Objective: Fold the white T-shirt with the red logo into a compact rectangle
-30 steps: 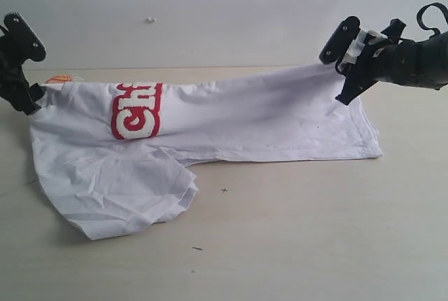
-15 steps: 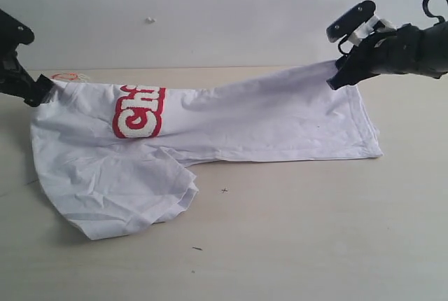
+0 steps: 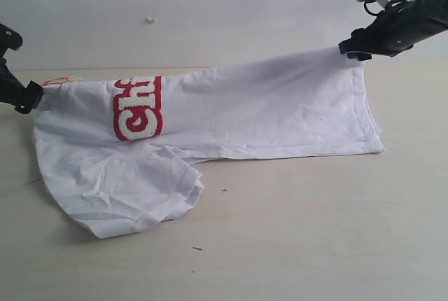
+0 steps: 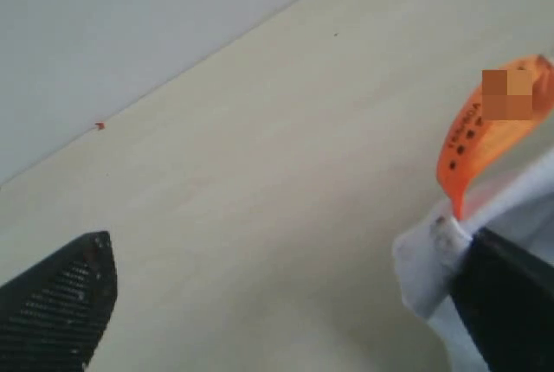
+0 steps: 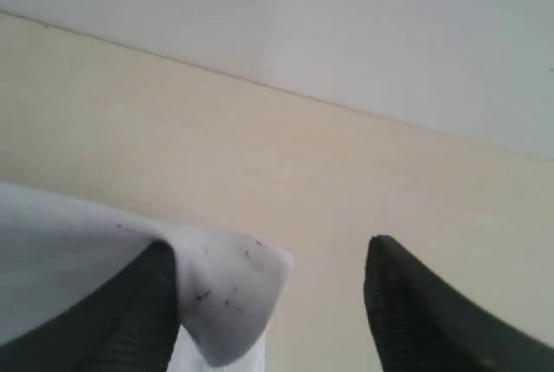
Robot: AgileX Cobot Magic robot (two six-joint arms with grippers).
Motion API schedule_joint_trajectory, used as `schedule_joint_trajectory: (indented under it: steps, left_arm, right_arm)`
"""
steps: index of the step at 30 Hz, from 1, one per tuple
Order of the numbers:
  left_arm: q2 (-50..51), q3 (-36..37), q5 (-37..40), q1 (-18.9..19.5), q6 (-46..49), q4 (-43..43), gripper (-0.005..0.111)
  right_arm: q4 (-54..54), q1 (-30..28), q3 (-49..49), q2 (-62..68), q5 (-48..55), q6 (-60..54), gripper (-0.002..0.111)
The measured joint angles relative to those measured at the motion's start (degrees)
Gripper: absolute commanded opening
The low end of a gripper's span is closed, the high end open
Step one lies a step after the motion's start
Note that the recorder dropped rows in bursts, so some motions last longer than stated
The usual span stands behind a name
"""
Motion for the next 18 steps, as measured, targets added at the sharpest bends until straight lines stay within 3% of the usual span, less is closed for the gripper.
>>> schedule_joint_trajectory:
  steps: [11, 13, 18]
  left_arm:
    - [0.0, 0.0, 1.27, 0.0, 0.0, 0.0, 0.101]
    - [0.0, 0.0, 1.27, 0.0, 0.0, 0.0, 0.101]
    - [0.0, 0.0, 1.27, 0.0, 0.0, 0.0, 0.101]
  right_arm:
    - [5.92, -3.51, -6.08, 0.0, 9.37, 2.22, 0.057]
    - [6.76, -3.51, -6.3, 0.09, 10.41, 2.22, 0.049]
    - [6.99, -3.51, -6.3, 1.46, 16.06, -0.45, 0.013]
